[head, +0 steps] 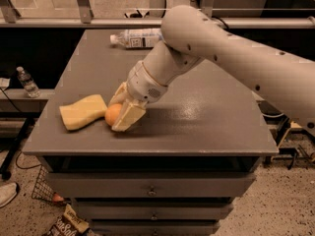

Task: Move orange near sponge

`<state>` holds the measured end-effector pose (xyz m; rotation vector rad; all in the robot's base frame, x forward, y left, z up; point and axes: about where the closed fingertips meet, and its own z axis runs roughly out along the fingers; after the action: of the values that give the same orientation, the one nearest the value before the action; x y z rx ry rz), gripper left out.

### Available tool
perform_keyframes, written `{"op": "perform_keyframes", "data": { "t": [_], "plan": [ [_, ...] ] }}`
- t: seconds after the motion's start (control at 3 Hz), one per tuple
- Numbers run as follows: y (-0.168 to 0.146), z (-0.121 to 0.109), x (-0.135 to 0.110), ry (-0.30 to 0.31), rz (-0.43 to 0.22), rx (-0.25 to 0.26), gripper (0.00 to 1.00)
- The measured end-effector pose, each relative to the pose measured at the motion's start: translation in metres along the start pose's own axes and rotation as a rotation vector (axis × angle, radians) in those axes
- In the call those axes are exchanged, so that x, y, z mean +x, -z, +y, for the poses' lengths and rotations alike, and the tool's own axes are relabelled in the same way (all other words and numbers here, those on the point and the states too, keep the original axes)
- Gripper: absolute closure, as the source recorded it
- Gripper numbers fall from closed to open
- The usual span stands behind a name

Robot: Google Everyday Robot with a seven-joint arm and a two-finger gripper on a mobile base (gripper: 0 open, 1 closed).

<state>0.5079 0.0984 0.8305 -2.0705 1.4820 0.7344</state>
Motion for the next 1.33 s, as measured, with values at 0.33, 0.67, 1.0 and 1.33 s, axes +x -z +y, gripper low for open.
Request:
{"op": "perform_keyframes", "data": {
  "t": [0.33,0.67,1.0,1.33],
  "plan": [
    [-0.0014,0.0005,-0.0009,0.002,0.0,-0.003,0.29],
    [-0.0027,0.001,-0.0018,0.004,0.0,-0.006,0.06],
    [-0.0037,0.0014,-0.0025,0.005,0.0,-0.008,0.0],
    [-0.0037,0.0014,-0.0025,0.005,0.0,-0.008,0.0]
  ]
}}
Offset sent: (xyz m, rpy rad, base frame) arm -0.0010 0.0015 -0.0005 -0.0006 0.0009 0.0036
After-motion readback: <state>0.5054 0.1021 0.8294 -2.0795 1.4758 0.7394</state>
